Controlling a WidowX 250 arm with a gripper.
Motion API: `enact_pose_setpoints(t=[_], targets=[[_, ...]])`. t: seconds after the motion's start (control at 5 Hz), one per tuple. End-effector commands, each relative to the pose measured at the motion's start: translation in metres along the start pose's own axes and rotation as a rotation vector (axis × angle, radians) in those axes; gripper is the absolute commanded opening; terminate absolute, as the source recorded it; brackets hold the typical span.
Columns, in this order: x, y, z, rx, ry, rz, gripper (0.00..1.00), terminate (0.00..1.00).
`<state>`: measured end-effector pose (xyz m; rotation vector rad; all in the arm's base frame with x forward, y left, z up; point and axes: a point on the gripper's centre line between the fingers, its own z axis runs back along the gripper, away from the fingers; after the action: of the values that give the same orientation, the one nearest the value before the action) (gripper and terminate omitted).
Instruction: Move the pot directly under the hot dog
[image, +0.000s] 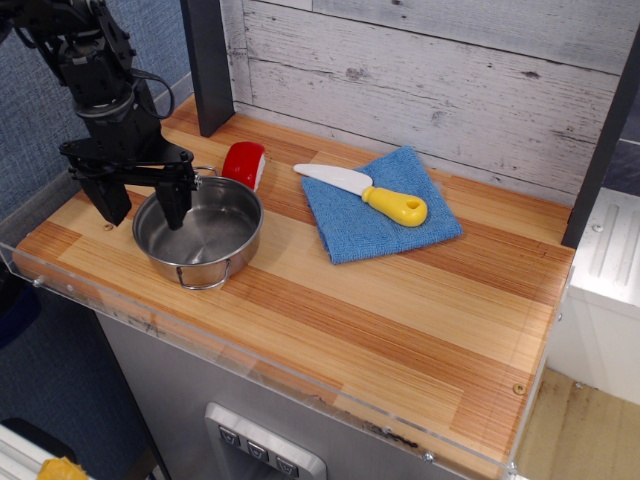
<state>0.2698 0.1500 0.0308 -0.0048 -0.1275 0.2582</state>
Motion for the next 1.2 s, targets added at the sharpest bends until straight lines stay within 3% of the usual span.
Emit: enact_pose_setpoints(t=[0.0, 0.2, 0.6, 1.0], targets=[[0.029, -0.003, 0.063, 0.026, -0.13, -0.092, 1.0, 0.0], [0.036, -0.008, 0.092, 0.061, -0.166, -0.162, 1.0, 0.0], [0.03, -0.007, 0.133, 0.095, -0.172, -0.225, 1.0, 0.0], [0.03, -0.007, 0.133, 0.095, -0.172, -0.225, 1.0, 0.0]])
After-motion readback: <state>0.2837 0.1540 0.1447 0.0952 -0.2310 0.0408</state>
